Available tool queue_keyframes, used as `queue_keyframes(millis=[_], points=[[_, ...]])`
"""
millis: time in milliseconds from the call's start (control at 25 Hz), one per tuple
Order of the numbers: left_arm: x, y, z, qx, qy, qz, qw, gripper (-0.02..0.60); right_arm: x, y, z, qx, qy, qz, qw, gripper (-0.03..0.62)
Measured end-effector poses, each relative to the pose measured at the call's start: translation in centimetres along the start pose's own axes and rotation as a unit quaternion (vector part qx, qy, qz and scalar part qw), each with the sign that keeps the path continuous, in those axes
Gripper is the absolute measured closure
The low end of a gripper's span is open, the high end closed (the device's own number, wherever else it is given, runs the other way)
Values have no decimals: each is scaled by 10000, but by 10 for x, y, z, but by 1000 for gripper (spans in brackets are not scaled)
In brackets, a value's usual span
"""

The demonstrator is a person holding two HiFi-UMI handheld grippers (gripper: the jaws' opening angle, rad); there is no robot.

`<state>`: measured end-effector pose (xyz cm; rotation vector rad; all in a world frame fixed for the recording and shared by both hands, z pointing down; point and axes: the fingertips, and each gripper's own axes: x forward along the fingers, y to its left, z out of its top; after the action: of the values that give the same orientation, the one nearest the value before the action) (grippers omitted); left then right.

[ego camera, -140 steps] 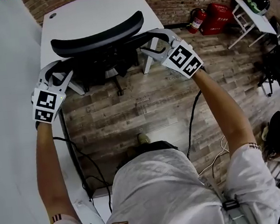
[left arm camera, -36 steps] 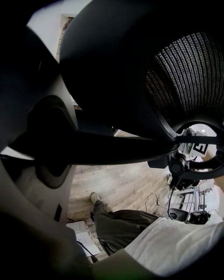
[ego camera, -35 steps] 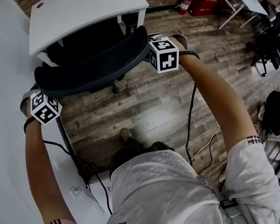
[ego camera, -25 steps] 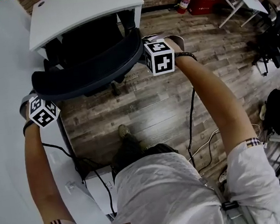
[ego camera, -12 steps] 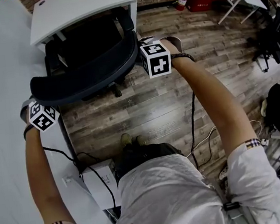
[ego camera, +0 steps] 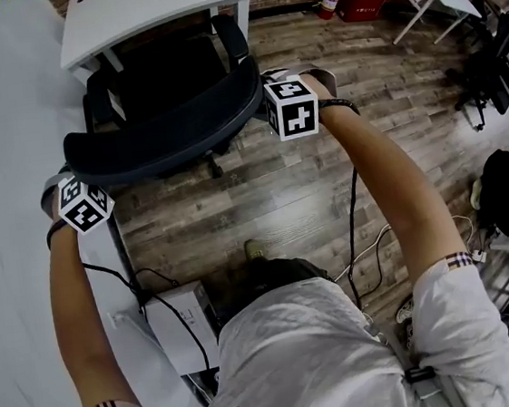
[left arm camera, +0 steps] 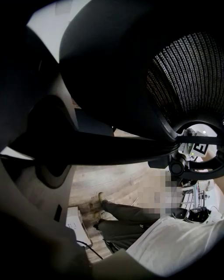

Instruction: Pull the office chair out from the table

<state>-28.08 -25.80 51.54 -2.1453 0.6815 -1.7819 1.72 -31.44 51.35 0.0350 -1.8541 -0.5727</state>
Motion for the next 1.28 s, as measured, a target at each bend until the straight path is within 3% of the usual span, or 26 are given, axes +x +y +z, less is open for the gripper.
queue_keyframes(millis=[520, 680, 880, 1280], points=[[-54, -83, 6, 92, -57, -6, 9999, 485, -43, 93, 26, 89, 49, -18, 9999, 475], [-64, -121, 0, -35, -53, -224, 9997, 485, -54, 124, 33, 138, 63, 2, 9999, 474], [-81, -153, 3, 0, -83, -239, 9997, 485, -68, 160, 41, 164, 80, -38, 9998, 475], [-109, -185, 11, 111, -49, -108, 9999, 482, -85, 202, 52, 162, 57, -17, 9999, 476]])
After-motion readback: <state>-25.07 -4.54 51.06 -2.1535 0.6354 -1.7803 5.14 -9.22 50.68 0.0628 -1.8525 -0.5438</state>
